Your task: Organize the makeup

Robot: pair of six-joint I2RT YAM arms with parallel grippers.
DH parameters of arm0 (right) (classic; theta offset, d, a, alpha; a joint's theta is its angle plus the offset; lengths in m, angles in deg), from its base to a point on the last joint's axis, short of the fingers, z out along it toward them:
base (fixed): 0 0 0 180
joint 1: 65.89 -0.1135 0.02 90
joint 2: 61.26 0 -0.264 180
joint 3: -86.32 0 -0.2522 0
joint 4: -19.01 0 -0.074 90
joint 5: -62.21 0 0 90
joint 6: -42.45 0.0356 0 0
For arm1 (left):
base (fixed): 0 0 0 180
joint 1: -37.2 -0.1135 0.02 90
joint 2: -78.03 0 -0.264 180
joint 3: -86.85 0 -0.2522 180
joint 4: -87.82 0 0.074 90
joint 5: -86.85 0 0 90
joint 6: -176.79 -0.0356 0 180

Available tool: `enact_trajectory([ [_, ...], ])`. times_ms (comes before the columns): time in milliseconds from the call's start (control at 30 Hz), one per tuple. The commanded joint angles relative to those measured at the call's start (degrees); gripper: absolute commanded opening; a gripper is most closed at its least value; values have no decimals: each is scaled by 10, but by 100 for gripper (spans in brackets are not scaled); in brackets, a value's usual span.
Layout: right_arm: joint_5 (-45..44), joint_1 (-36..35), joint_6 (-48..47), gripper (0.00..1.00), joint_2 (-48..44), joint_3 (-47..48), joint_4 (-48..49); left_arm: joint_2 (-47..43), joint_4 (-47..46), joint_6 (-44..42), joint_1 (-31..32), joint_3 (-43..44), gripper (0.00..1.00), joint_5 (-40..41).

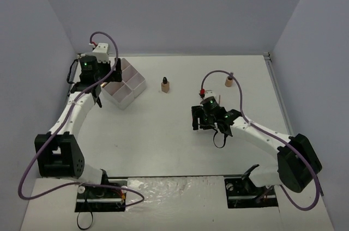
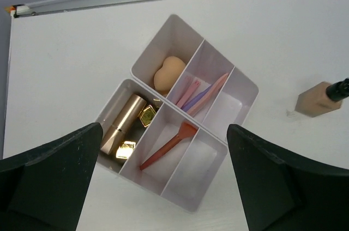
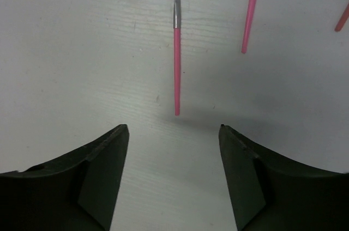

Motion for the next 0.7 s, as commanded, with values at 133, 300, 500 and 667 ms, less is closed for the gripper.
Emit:
enact_trajectory([
  [133,-35,0,-31,52,122,85,27,-112,198,184,-3,66,97,31],
  [300,-49,1,-34,42,168,102,29,-133,267,218,-2,61,97,-1],
  [500,-50,1,-37,26,208,102,39,-159,291,271,4,47,97,-31],
  [667,-28,0,-36,18,220,93,52,-161,289,300,31,37,97,-39],
])
